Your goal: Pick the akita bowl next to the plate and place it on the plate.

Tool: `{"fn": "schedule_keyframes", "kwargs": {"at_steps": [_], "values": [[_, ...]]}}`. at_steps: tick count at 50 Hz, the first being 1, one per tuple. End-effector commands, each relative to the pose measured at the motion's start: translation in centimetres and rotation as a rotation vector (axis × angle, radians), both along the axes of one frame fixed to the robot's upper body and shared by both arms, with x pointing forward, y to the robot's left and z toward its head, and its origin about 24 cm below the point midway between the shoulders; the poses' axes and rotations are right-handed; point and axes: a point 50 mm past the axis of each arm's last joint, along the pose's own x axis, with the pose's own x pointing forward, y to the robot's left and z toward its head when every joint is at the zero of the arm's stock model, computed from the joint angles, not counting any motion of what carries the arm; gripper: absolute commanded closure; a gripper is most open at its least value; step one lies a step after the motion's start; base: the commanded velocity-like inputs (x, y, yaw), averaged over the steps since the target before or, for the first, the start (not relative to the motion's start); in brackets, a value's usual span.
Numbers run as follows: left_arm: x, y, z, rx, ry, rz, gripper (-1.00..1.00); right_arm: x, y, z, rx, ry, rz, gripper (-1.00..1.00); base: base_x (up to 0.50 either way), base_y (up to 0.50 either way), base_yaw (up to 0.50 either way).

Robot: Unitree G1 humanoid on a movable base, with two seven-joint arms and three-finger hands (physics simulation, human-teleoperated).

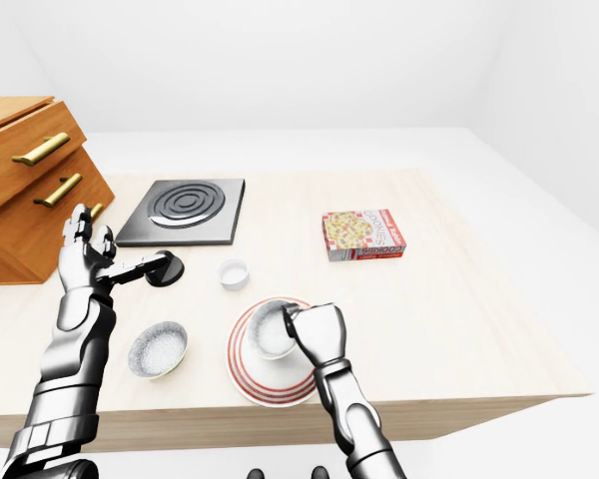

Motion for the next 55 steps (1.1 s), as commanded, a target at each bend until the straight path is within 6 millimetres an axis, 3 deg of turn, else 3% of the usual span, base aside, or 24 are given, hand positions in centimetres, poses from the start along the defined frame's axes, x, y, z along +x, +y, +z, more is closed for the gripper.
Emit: {"fn": "schedule_keyframes", "kwargs": {"at_steps": [1, 23, 24, 25, 26, 27, 33, 39, 43, 44, 46, 47, 48, 49, 50, 55], "values": [[0.0, 0.0, -0.1, 0.003, -0.002, -0.001, -1.0, 0.2, -0.4, 0.1, 0.096, 0.013, -0.035, 1.0, 0.0, 0.0, 0.0], [0.0, 0.0, 0.0, 0.0, -0.003, 0.0, -1.0, 0.3, -0.6, -0.8, 0.125, 0.097, -0.051, 0.99, 0.0, 0.0, 0.0], [0.0, 0.0, 0.0, 0.0, -0.003, 0.0, -1.0, 0.2, -0.6, -0.9, 0.128, 0.116, -0.053, 0.9, 0.0, 0.0, 0.0], [0.1, 0.0, 0.0, 0.0, -0.003, 0.0, -1.0, 0.3, -0.8, -1.2, 0.135, 0.145, -0.057, 0.36, 0.0, 0.0, 0.0], [0.1, 0.0, 0.0, 0.0, -0.003, 0.0, -1.0, 0.3, -0.8, -1.2, 0.135, 0.147, -0.057, 0.36, 0.0, 0.0, 0.0], [0.1, 0.0, 0.0, 0.0, -0.004, -0.001, -1.0, 0.3, -1.0, -1.2, 0.149, 0.171, -0.063, -1.0, 0.0, 0.0, 0.0], [0.1, 0.0, 0.2, 0.0, -0.006, 0.001, -1.0, 0.2, -1.4, -1.5, 0.19, 0.273, -0.068, -1.0, 0.0, 0.0, 0.0], [0.1, 0.1, 0.2, 0.0, -0.008, 0.002, -1.0, 0.2, -2.0, -2.4, 0.08, 0.27, -0.066, -1.0, 0.0, 0.0, 0.0], [0.1, 0.0, 0.3, 0.001, -0.01, 0.001, -1.0, -0.5, -3.7, -0.6, -0.024, 0.228, -0.074, -1.0, 0.0, 0.0, 0.0], [0.1, 0.0, 0.4, 0.002, -0.013, 0.0, -1.0, -0.9, -4.5, 0.6, -0.058, 0.195, -0.083, -1.0, 0.0, 0.0, 0.0], [0.1, 0.0, 0.5, 0.004, -0.015, 0.0, -1.0, -2.2, -5.6, 2.0, 0.026, 0.318, -0.094, -1.0, 0.0, 0.0, 0.0], [0.2, 0.0, 0.3, 0.005, -0.015, 0.0, -1.0, -2.4, -6.1, 4.3, 0.014, 0.231, -0.104, -1.0, 0.0, 0.0, 0.0], [0.2, -0.1, 0.4, 0.006, -0.013, -0.002, -1.0, -3.3, -6.2, 5.6, 0.095, 0.328, -0.071, -1.0, 0.0, 0.0, 0.0], [0.2, -0.1, 0.4, 0.006, -0.013, -0.002, -1.0, -3.3, -6.3, 5.6, 0.104, 0.337, -0.076, -1.0, 0.0, 0.0, 0.0], [0.2, -0.1, 0.4, 0.009, -0.017, -0.002, -1.0, -3.9, -6.9, 7.1, 0.118, 0.314, -0.078, -1.0, 0.0, 0.0, 0.0], [0.2, -0.1, 0.3, 0.009, -0.014, -0.005, -1.0, -3.7, -7.6, 8.8, 0.238, 0.346, -0.04, -1.0, 0.0, 0.0, 0.0]]}}
